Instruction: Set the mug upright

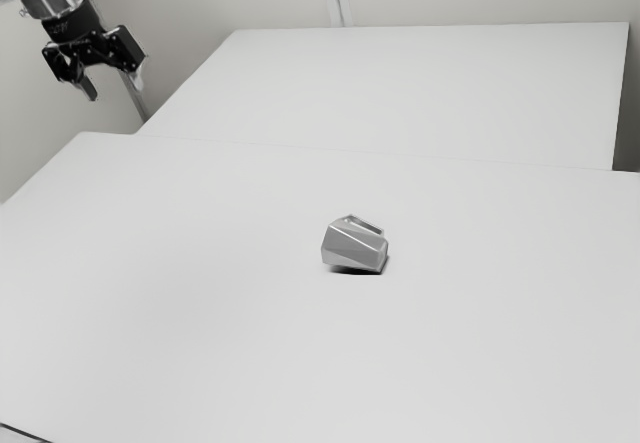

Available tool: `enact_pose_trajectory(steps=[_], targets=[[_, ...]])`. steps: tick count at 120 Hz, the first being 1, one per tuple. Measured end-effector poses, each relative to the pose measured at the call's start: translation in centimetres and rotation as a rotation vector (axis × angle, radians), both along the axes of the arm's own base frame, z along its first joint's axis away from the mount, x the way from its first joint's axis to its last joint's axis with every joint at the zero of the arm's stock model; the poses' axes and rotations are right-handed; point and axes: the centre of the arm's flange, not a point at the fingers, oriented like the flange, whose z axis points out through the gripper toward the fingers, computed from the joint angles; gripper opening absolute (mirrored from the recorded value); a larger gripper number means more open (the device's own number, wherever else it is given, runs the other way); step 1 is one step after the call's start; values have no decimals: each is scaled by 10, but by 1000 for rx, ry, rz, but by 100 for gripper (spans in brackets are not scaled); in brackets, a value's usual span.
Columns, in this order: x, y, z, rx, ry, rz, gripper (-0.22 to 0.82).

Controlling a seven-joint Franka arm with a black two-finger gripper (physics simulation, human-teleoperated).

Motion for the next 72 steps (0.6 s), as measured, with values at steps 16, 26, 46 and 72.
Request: enact_pose_trajectory(steps=[16,26,46,72], targets=[[-10,31,-3,-6,10,50,59],[-7,21,-4,-8,14,27,59],[9,-34,-54,-87,89,-77,59],[19,-78,-183,-524,52,-77,59]])
